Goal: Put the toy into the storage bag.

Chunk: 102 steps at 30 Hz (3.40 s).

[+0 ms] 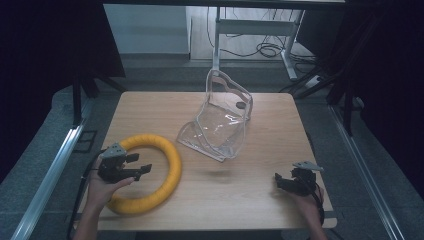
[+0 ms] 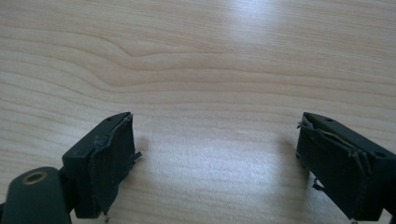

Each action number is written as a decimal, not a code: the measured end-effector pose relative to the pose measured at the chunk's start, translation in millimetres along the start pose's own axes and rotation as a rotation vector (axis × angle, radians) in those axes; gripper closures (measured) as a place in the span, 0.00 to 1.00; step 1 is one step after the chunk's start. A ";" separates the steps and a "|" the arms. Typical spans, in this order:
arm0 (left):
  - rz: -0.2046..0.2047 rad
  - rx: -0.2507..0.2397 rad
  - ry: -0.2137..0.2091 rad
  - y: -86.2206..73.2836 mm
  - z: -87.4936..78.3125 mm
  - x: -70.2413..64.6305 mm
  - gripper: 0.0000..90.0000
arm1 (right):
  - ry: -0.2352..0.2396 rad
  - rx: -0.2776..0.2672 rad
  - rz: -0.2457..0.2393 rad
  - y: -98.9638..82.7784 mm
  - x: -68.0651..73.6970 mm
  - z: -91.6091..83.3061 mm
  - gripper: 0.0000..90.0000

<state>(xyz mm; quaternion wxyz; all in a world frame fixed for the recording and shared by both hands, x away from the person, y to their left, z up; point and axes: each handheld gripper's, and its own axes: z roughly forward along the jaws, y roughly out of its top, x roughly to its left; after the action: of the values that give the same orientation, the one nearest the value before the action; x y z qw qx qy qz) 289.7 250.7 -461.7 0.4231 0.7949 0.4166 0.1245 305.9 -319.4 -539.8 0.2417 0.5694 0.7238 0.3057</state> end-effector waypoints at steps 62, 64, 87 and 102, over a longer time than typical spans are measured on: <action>0.204 0.410 -0.145 -19.2 22.1 -52.8 0.34 | 0.006 -0.009 -0.008 0.0 1.9 -0.5 0.18; 0.216 0.439 -0.138 -19.3 25.8 -54.8 0.34 | 0.006 -0.009 -0.008 0.0 1.9 -0.5 0.18; 0.213 0.608 -0.070 -25.0 58.1 -67.4 0.51 | 0.005 -0.010 -0.008 0.0 1.8 -0.4 0.18; 0.190 0.515 -0.073 -30.0 52.1 -63.8 0.57 | 0.004 -0.010 -0.007 0.0 1.8 -0.4 0.18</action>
<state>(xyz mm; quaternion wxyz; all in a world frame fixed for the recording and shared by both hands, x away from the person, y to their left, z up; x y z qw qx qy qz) 262.0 180.8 -507.0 0.2081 0.9158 0.3426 0.0246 305.2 -317.7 -539.5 0.2441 0.5649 0.7249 0.3095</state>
